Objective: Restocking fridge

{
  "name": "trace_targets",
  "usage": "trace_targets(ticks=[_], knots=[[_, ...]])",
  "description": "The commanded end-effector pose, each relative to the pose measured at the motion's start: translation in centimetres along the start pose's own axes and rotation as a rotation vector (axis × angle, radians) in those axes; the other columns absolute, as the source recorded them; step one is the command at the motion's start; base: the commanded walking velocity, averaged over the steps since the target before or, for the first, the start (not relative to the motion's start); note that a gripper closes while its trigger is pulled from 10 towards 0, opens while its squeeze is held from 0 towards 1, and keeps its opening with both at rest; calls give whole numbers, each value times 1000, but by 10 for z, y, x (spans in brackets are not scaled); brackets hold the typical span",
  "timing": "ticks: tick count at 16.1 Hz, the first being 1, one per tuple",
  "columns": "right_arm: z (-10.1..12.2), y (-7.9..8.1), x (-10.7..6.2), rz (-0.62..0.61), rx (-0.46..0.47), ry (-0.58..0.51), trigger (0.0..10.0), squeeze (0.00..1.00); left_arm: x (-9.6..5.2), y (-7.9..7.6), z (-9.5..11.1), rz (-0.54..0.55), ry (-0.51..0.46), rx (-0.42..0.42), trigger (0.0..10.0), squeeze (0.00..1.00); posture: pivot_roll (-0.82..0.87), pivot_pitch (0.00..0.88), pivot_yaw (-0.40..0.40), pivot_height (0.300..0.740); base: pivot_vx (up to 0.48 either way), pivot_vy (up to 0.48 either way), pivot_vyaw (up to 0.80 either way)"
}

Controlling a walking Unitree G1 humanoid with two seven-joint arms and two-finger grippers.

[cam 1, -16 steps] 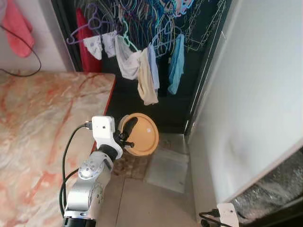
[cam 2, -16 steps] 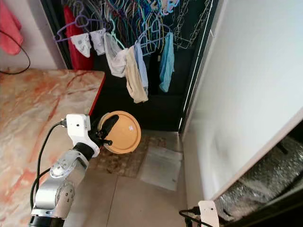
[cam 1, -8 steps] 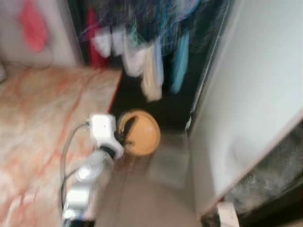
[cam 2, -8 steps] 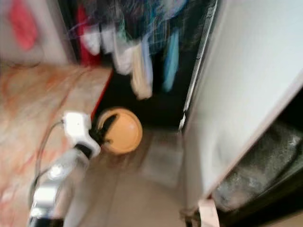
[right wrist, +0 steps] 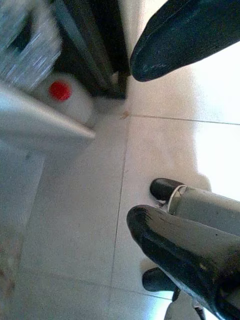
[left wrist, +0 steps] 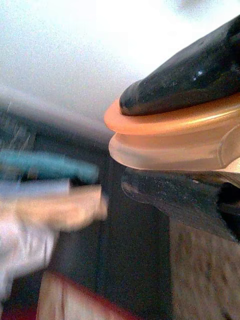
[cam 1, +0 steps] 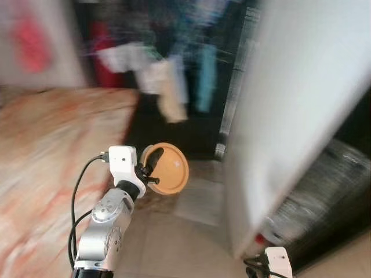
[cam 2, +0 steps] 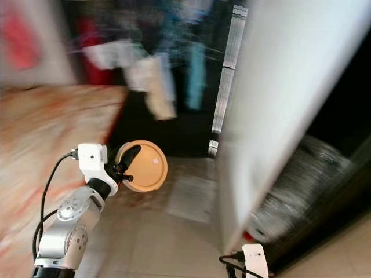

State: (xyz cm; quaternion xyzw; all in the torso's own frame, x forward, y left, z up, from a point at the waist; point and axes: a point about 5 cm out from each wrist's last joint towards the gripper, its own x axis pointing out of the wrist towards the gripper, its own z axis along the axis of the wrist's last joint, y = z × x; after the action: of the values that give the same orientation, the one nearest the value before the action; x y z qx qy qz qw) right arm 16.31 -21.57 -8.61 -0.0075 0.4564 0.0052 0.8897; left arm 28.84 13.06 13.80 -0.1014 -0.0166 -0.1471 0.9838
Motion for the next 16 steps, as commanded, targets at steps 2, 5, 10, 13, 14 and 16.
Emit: trace_targets(ticks=[2,5,10,13,14,16], knots=[[-4,-2,-1,-9,8,13,10000,0,2,-3,0,-23,5,25,10000,0,-64,21,-35,740,0,0,-772],[-4,-2,-1,-8,6,13,10000,0,2,-4,0,-27,6,23,10000,0,-63,17,-34,740,0,0,-773],[-3,-2,-1,-6,5,6,10000,0,1,9,-7,54,28,49,10000,0,-64,12,-33,740,0,0,-601],[-4,-2,-1,-5,2,6,10000,0,-5,33,-19,207,74,101,10000,0,-65,9,-32,740,0,0,0],[-4,-2,-1,-5,2,6,10000,0,-8,39,-26,220,108,101,10000,0,-65,9,-32,740,0,0,0],[-4,-1,-1,-5,2,6,10000,0,-11,42,-47,174,221,102,10000,0,-63,8,-32,740,0,0,0]])
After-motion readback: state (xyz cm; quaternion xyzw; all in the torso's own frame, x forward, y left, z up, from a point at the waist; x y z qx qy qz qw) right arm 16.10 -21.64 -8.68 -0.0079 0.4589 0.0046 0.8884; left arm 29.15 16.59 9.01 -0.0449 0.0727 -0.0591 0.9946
